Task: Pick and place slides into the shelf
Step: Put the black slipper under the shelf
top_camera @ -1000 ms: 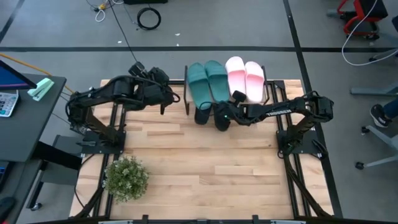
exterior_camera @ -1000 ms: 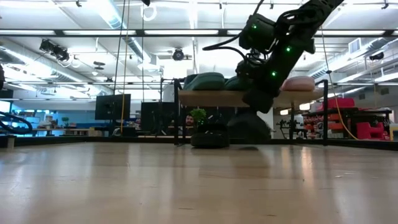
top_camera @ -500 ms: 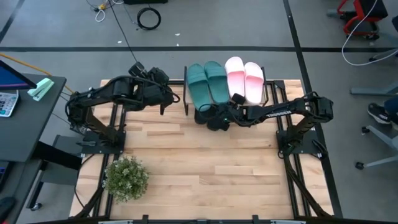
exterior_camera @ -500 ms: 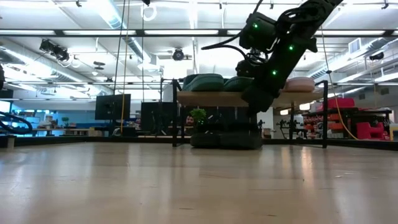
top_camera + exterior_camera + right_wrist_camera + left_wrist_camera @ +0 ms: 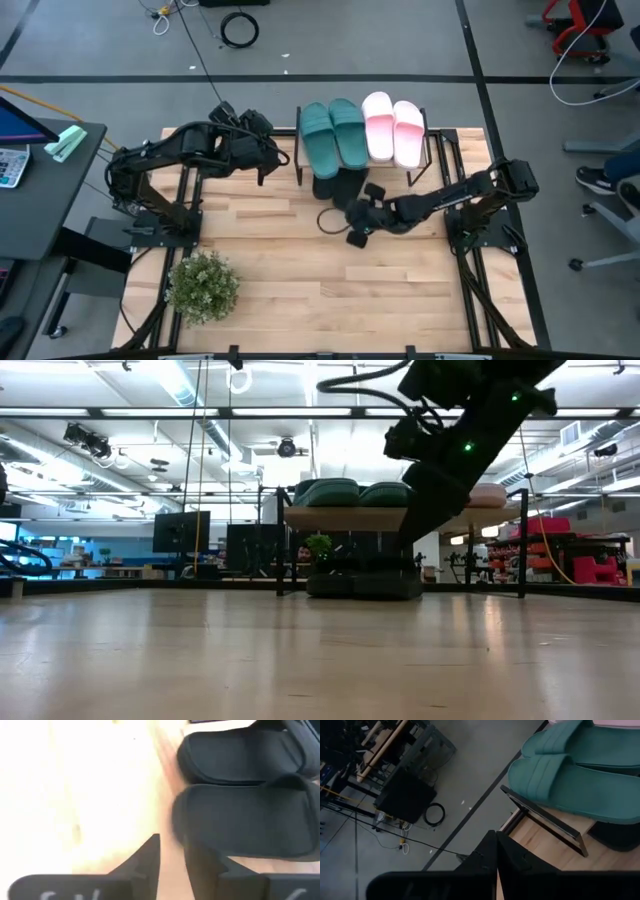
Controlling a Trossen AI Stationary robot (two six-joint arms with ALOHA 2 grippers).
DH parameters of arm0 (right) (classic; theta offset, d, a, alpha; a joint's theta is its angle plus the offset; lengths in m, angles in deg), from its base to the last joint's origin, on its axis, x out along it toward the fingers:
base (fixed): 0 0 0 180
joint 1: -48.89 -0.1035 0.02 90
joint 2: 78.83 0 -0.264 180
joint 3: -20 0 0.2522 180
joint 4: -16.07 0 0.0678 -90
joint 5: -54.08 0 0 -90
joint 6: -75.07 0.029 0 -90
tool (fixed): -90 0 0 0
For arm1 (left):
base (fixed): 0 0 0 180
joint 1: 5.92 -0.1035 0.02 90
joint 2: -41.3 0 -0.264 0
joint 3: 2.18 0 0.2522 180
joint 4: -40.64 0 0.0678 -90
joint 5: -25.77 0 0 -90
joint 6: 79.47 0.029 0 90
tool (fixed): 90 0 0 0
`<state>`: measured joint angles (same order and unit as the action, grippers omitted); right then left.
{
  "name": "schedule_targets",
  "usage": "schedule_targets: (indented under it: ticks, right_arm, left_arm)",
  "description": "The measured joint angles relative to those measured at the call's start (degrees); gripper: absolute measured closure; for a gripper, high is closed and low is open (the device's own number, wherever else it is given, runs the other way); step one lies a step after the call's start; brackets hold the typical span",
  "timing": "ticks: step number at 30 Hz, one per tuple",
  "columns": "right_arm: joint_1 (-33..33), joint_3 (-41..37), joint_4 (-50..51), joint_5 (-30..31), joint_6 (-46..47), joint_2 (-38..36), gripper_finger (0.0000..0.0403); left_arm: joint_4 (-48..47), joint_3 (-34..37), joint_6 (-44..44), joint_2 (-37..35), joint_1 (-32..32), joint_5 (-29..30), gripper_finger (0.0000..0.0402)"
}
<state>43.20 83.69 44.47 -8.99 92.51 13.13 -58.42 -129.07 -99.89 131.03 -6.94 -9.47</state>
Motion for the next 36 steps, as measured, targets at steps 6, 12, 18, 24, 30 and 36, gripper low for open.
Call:
schedule_targets:
  ticks: [6, 12, 18, 24, 30, 36]
  right_arm:
    - [-2.15, 0.0, -1.5, 0.75, 2.74, 0.55, 0.0384]
    - [-0.29, -0.04, -10.18, -3.62, 0.83, 4.09, 0.0395]
    - [-0.3, -0.07, -12.43, -2.87, 0.98, 8.79, 0.0399]
    - [0.16, -0.07, -12.36, 2.87, 0.16, 11.41, 0.04]
    - [3.44, -0.07, -11.74, 4.22, -1.0, 11.47, 0.0401]
    - [6.88, -0.07, -11.06, 5.1, -2.68, 11.55, 0.0401]
  left_arm:
    - [1.47, -0.01, 0.02, 0.0, 0.0, -0.04, 0.0381]
    - [1.81, -0.01, 0.02, 0.0, 0.0, -0.04, 0.0378]
    - [1.76, -0.01, 0.15, 0.0, 0.0, -0.05, 0.0395]
    - [1.75, -0.01, 0.61, 0.0, 0.0, -0.04, 0.0388]
    - [1.71, -0.01, 0.72, 0.0, 0.0, -0.02, 0.0379]
    - [1.71, -0.01, 0.72, 0.0, 0.0, -0.02, 0.0393]
